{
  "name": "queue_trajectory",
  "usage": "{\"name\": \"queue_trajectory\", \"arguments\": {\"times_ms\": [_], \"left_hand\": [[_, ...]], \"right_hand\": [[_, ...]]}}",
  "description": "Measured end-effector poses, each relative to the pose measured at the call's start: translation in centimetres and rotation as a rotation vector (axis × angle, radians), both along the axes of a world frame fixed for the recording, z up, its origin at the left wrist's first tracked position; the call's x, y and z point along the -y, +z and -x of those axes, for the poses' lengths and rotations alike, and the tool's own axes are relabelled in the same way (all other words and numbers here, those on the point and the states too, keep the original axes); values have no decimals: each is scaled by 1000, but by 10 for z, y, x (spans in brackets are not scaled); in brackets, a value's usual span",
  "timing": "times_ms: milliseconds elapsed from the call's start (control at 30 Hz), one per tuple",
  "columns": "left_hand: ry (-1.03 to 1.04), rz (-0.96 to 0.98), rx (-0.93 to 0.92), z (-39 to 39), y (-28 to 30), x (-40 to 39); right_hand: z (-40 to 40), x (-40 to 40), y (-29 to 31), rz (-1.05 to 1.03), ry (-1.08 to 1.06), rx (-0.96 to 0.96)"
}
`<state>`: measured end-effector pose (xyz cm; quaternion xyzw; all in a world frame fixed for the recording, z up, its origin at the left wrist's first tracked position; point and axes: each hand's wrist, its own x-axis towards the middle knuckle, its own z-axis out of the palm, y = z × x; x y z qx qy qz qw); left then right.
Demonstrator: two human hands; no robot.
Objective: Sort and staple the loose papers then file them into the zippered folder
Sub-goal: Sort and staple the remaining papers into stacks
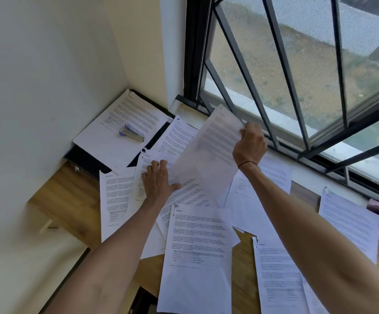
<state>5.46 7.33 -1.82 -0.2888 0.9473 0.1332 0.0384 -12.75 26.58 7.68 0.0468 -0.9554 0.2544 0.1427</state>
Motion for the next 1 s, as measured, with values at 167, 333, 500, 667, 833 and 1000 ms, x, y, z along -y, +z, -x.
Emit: {"name": "queue_trajectory", "arguments": {"times_ms": [167,333,500,667,833,1000], "left_hand": [[1,-10,5,0,-5,3],[74,-242,-146,3,0,4],[133,-509,-502,14,26,14],[47,-612,-645,40,60,22],[-1,-861,-470,54,67,15],[10,-1057,-536,42,61,0]], "right_hand": [[27,-6,33,-5,80,-124],[40,-10,47,-10,212,-156],[53,-12,73,28,304,-129],[64,0,88,-142,477,102],[53,16,69,-255,539,336],[31,27,47,-299,571,349]]}}
